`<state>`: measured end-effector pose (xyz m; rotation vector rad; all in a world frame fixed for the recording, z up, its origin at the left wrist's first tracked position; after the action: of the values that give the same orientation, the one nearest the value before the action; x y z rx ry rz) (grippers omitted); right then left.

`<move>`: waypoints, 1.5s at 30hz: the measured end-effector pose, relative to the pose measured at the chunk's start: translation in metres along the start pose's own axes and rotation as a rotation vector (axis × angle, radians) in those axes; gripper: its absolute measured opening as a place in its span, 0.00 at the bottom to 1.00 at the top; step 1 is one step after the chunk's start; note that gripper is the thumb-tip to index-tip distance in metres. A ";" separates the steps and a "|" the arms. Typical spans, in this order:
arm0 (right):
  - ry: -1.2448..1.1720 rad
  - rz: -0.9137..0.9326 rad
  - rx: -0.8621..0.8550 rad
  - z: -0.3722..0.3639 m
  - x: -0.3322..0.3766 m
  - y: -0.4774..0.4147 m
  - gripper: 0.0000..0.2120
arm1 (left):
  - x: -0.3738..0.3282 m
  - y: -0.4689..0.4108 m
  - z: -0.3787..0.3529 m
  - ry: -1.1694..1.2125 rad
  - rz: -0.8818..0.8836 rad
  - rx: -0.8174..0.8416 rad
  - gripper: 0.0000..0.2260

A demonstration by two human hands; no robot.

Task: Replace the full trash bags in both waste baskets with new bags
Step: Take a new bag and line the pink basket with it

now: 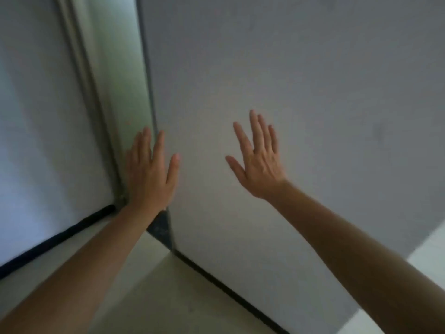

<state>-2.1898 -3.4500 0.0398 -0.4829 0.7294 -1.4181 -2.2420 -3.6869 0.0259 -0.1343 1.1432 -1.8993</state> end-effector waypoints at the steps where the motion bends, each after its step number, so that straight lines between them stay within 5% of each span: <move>1: 0.054 -0.029 0.024 0.016 -0.034 0.026 0.34 | -0.036 -0.003 -0.023 0.076 -0.025 0.039 0.26; 7: 0.356 -0.288 0.084 0.140 -0.214 0.190 0.33 | -0.275 0.015 -0.114 0.398 -0.274 0.251 0.28; 14: 0.566 -0.723 0.093 0.265 -0.368 0.353 0.35 | -0.526 0.051 -0.164 0.600 -0.603 0.296 0.26; 21: 0.679 -0.865 0.231 0.346 -0.504 0.481 0.35 | -0.747 0.110 -0.231 0.803 -0.681 0.390 0.25; 37: 0.806 -1.115 0.448 0.323 -0.807 0.602 0.35 | -1.039 0.127 -0.478 0.922 -0.889 0.604 0.26; 45: 0.987 -1.327 0.556 0.381 -0.924 0.703 0.34 | -1.242 0.155 -0.555 1.048 -1.008 0.734 0.27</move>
<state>-1.4200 -2.5042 -0.0308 0.3519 0.7045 -3.0875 -1.6736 -2.4418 -0.0012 0.9678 0.9281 -3.3644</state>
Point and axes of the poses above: each hand's wrist, its own y-axis away from the middle knuckle, its own z-axis out of the back of the hand, x = y × z, the point moved 3 cm from there along -y, towards the middle knuckle, and after that the axes turned 10 degrees about y, right-handed, at the moved point
